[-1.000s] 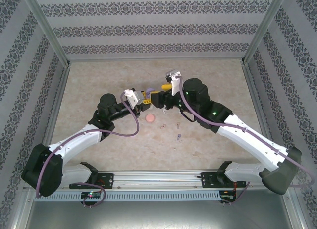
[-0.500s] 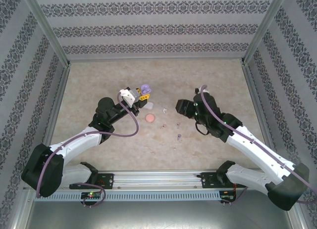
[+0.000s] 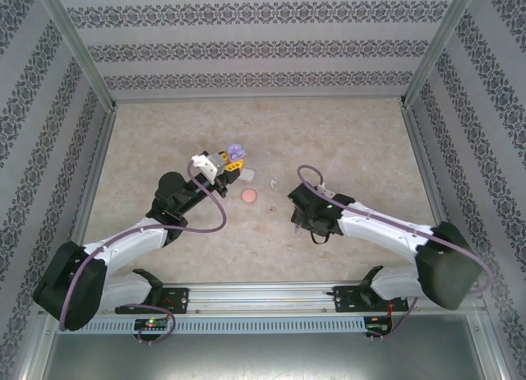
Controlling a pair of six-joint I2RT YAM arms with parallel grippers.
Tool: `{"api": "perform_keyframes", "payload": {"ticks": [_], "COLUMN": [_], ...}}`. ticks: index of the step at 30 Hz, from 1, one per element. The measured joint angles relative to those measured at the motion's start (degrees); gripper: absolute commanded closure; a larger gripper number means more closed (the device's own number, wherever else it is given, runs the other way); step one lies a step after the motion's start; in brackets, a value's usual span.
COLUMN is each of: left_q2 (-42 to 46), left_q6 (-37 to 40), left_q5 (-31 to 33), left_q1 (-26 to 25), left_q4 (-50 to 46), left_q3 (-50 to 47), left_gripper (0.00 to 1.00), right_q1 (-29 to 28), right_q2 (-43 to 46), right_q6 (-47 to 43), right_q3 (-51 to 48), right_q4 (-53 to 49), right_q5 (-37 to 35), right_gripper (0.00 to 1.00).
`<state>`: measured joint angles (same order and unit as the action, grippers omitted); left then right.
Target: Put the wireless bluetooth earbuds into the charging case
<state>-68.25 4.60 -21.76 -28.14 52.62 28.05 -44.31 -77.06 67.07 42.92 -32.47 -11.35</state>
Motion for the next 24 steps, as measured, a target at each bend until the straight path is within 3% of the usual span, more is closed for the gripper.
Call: {"api": "perform_keyframes", "payload": {"ticks": [10,24], "left_q2": [2.4,2.4], "left_q6": [-0.6,-0.6], "left_q5": [0.3,0.7], "left_q1": [0.0,0.0], "left_q4": [1.5,2.9], "left_q3": [-1.3,-2.0], "left_gripper": [1.00,1.00], "right_q1": [-1.3,-1.3], "right_q2": [-9.4,-14.7], "right_q6": [3.3,3.5], "right_q3": [5.2,6.9], "right_q4": [-0.3,-0.3], "right_q5": [-0.2,-0.2], "right_gripper": [0.52,0.59]}}
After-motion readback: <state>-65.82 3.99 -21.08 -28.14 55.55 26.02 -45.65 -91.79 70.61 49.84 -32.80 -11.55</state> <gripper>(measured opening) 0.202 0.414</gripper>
